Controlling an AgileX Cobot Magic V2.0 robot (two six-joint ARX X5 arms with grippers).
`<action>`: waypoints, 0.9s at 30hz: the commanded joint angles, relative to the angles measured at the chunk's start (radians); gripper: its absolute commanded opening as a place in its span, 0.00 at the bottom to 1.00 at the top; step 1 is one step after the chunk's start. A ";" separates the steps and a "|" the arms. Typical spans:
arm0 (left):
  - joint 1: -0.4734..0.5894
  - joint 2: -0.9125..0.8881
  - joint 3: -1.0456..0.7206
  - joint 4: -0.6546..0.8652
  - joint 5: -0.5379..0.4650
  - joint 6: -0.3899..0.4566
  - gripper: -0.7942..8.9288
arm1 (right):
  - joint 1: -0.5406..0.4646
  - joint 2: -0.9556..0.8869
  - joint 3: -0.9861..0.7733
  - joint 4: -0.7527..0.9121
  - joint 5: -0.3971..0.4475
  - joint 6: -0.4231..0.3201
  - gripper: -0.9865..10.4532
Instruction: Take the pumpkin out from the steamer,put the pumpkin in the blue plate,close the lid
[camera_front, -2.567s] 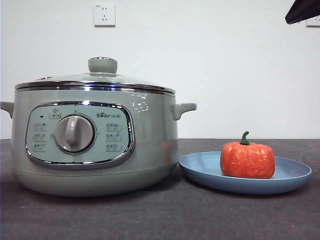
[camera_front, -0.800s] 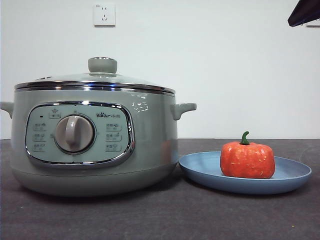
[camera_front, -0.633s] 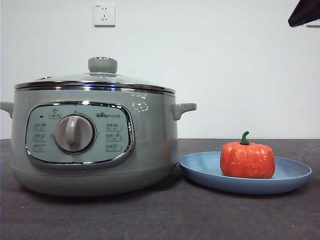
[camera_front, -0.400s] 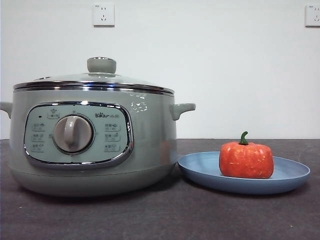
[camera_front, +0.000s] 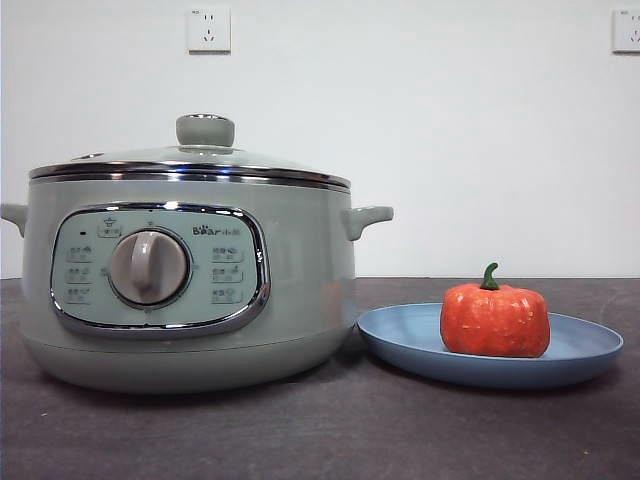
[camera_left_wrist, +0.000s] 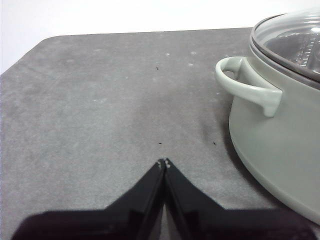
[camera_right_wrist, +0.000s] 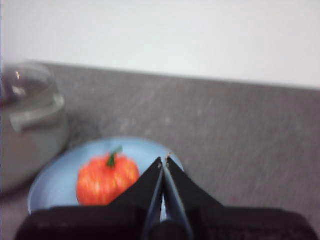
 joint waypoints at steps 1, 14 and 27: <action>0.004 -0.002 -0.014 -0.004 0.000 -0.006 0.08 | 0.000 -0.004 -0.052 0.021 -0.001 -0.006 0.09; 0.004 -0.002 -0.014 -0.005 0.000 -0.006 0.08 | 0.000 -0.003 -0.079 0.018 0.166 0.108 0.09; 0.004 -0.002 -0.014 -0.005 0.000 -0.006 0.08 | 0.000 -0.003 -0.079 0.018 0.169 0.108 0.09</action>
